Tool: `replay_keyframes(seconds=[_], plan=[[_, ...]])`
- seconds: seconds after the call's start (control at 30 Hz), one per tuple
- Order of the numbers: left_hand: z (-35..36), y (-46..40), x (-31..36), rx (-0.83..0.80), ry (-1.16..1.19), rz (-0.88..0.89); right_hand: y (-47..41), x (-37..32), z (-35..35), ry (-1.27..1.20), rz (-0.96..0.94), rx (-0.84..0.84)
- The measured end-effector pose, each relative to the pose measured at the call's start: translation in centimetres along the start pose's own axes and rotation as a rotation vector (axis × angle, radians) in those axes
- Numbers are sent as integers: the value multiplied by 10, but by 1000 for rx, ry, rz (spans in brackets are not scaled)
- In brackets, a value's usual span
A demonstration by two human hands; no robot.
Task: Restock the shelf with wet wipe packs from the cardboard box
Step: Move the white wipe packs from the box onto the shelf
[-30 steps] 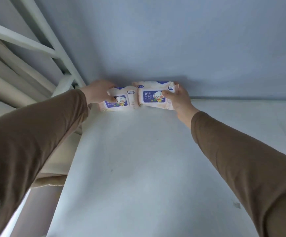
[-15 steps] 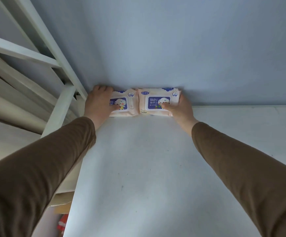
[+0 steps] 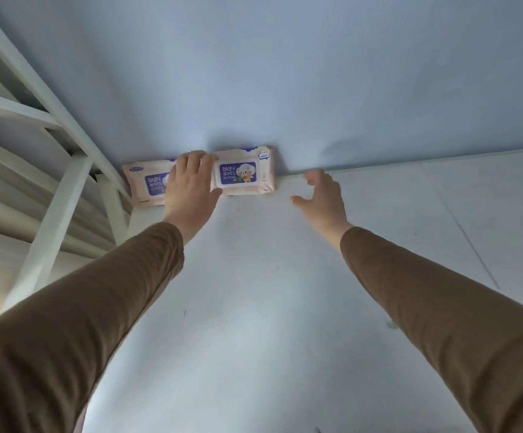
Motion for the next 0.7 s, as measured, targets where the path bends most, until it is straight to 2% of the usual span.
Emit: replay_keyframes(seconds=[0.13,0.27,0.47,0.7], plan=[[30,19,106,-171,120,119,60,58,-77,159,-75,19],[48,54,252,-313,267,246,141,141,-167,339,-55,23],[67,146,472,-395,340,465,276,284,-292,450,25,43],[88,241,679,-429,477,696,395,451,-395,453,201,42]])
Point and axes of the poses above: each hand's wrist, its own y-axis away from the middle knuckle, its own z-axis out of the palm, x = y × z, the point moved 5 cm from there along -y, towards the middle knuckle, and after that the axes turned 6 degrees about y, right-handed, at the moved point
